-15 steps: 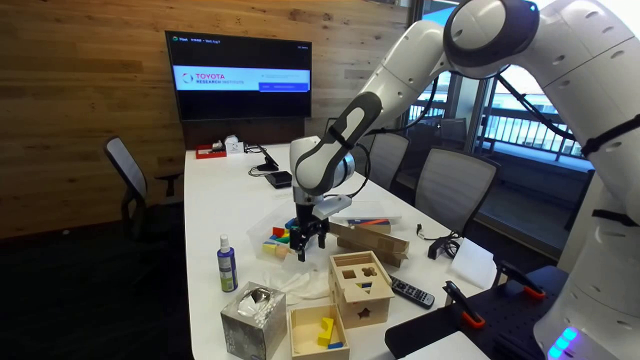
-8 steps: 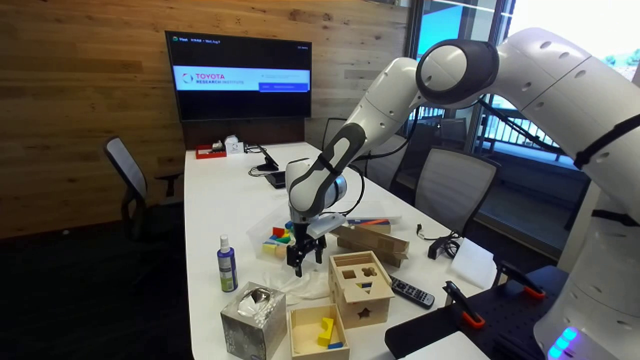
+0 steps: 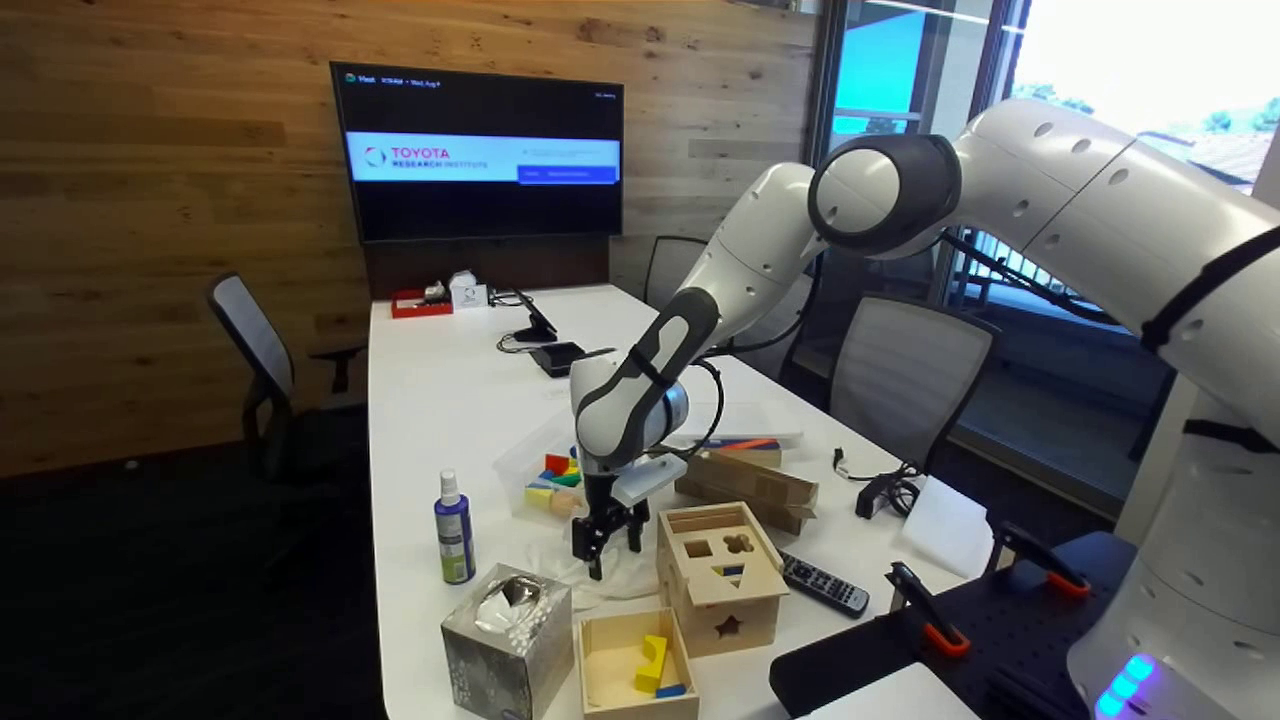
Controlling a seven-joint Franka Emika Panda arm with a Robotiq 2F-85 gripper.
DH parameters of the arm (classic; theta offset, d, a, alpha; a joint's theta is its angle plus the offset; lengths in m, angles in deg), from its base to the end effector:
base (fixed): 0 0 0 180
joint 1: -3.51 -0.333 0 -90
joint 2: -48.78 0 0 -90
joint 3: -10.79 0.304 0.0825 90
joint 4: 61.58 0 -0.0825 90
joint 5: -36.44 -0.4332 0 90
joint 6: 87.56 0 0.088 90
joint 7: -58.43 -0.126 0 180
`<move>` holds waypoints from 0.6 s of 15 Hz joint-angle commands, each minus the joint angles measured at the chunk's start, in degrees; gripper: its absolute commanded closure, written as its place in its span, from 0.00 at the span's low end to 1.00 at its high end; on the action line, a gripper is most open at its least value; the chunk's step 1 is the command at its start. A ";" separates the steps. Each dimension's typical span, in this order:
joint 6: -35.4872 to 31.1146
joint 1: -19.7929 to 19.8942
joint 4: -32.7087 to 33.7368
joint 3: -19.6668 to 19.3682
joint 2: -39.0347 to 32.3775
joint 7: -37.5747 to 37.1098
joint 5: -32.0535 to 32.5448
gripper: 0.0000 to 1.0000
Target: Use the tissue to wipe a spot on the right
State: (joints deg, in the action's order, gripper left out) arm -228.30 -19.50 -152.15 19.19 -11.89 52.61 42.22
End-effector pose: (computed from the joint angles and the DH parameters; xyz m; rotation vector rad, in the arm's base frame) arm 0.5572 0.3416 -0.0639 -3.0250 -0.7200 0.2895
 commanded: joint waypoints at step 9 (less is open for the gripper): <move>-2.17 -1.22 8.86 -1.56 -7.69 2.08 2.71 0.51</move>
State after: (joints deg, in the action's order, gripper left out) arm -230.39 -19.72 -145.61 18.59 -18.03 53.86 44.11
